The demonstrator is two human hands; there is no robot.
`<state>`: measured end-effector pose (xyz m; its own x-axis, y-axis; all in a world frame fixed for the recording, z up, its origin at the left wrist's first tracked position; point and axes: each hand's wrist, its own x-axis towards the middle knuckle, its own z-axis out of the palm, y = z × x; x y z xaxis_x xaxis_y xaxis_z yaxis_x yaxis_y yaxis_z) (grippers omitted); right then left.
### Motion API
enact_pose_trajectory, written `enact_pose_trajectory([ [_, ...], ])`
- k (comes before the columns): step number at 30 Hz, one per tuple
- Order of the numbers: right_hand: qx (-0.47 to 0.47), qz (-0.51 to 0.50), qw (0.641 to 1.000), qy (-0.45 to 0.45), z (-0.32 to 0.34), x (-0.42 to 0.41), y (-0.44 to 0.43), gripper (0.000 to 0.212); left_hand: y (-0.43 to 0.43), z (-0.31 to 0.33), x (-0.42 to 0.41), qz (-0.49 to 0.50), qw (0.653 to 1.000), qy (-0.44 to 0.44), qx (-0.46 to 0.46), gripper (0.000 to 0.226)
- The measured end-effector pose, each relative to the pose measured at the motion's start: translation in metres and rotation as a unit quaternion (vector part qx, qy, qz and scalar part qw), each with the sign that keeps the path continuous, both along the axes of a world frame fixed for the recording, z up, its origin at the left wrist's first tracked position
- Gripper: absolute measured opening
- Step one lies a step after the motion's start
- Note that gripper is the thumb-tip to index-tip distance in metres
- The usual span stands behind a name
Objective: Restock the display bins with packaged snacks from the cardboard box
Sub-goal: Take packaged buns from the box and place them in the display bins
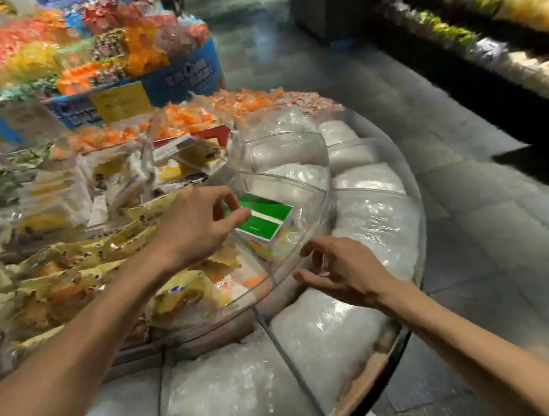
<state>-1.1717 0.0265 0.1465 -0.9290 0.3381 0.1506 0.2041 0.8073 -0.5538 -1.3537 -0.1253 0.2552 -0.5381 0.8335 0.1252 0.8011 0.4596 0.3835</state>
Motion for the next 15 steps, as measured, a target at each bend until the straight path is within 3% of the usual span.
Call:
enact_pose_trajectory([
  [4, -0.027, -0.163, 0.986, -0.018, -0.012, 0.133, -0.043, 0.046, 0.013, -0.006, 0.090, -0.167, 0.985, -0.027, 0.024, 0.027],
  [8, -0.039, -0.332, 0.941, -0.048, -0.018, 0.264, -0.091, 0.035, 0.045, -0.034, 0.208, -0.360, 0.928, -0.093, 0.013, 0.031],
  [11, -0.070, -0.471, 0.877, -0.071, -0.017, 0.356, -0.127, 0.033, 0.067, -0.064, 0.314, -0.454, 0.881, -0.130, -0.019, 0.038],
  [15, -0.096, -0.629, 0.770, -0.057, -0.023, 0.468, -0.180, 0.028, 0.076, -0.102, 0.463, -0.567, 0.805, -0.156, -0.079, 0.022],
])
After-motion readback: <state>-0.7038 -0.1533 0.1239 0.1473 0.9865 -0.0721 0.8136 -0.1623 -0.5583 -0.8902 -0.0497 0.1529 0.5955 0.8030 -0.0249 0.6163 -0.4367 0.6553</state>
